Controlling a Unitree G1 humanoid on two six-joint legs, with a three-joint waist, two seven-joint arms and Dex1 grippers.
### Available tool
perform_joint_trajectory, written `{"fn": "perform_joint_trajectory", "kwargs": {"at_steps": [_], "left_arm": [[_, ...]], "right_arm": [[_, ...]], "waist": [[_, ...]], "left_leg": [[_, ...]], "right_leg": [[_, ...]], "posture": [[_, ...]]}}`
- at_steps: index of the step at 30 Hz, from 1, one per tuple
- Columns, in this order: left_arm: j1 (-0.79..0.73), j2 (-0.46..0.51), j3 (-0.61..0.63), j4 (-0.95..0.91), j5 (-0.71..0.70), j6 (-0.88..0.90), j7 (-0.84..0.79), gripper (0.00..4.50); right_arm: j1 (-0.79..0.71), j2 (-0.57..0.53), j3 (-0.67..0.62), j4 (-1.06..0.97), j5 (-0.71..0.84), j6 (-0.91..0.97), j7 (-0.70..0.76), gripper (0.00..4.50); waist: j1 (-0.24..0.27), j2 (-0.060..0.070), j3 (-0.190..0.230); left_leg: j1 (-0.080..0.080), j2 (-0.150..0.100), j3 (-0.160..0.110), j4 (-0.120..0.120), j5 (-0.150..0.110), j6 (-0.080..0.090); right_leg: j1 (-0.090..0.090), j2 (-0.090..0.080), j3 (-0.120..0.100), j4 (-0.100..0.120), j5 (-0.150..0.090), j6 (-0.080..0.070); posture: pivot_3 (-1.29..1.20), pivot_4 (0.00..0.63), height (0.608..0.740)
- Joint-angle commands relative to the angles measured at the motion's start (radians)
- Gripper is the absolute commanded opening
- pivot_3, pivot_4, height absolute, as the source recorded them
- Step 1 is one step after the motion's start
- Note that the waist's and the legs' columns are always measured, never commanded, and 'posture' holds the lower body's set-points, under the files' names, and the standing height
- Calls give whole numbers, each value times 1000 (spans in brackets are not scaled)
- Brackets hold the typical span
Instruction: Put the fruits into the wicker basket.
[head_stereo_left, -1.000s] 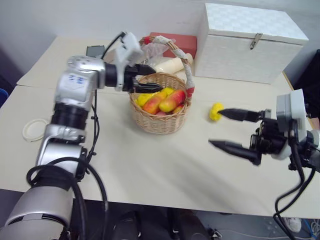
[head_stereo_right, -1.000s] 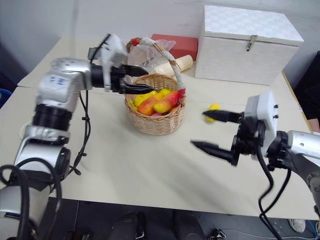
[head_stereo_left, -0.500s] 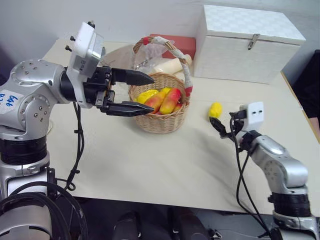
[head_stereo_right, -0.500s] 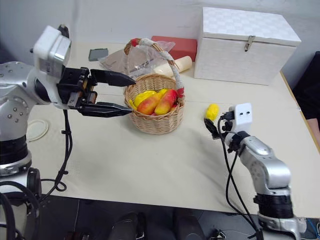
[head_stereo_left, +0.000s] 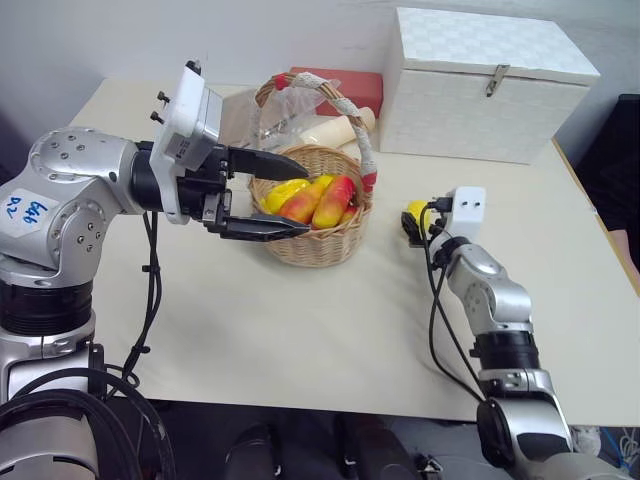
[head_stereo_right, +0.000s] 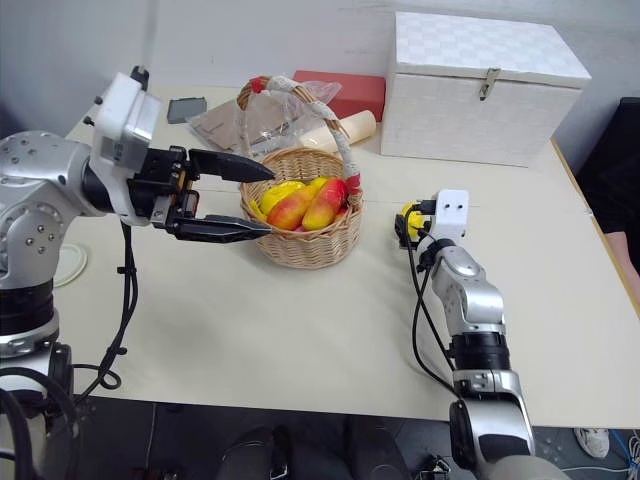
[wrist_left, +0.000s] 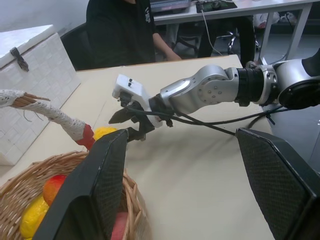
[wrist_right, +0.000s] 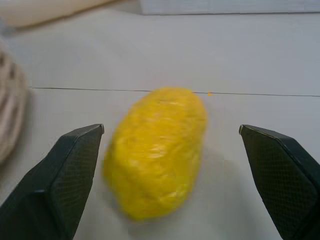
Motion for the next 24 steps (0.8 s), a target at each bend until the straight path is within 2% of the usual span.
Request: {"fn": "perform_joint_trajectory", "kwargs": {"at_steps": [1,3,8,10,13,17,21,24], "left_arm": [[-31,5,1,4,3,-19,11,3653],[-33,4,-3,11,8,-25,14,3665],[-35,10,-2,20,7,-30,21,3665],[-30,15,7,27,9,-30,30,3665],[-1,40,36,51,10,-24,42,3665],[76,114,79,57,11,-33,23,3665],[102,161,112,80,4,-37,17,3665],[100,175,117,97,4,-45,15,3665]], "right_arm": [[-57,17,-13,74,-16,-102,37,4316],[-79,20,-13,121,-28,-145,47,3885],[-68,14,-21,144,-37,-197,85,2170],[-31,-1,-22,67,-12,-181,143,1795],[52,-57,-35,-139,69,-83,254,1786],[208,-238,-31,-500,243,126,467,1786],[265,-358,-37,-724,413,298,556,1786],[197,-334,22,-816,490,389,522,1786]], "waist": [[-3,0,0],[-9,0,0],[-14,0,0],[-15,0,0],[-11,1,0],[-5,3,2],[-3,3,2],[-5,2,2]], "left_leg": [[0,0,0,0,0,0],[0,0,0,0,0,0],[0,0,0,0,0,0],[0,0,0,-1,0,0],[0,0,0,-2,0,0],[0,0,0,-6,0,0],[1,1,0,-7,1,-2],[5,1,1,-10,1,-2]], "right_leg": [[0,0,0,0,0,0],[0,0,0,0,0,0],[0,0,0,0,0,0],[0,0,0,0,0,0],[0,0,0,0,0,0],[0,0,0,-3,0,0],[0,1,0,-4,0,0],[2,1,1,-4,0,-1]], "posture": [[0,150,740],[0,150,740],[0,150,740],[0,150,740],[0,150,740],[0,150,740],[0,150,740],[0,150,740]]}}
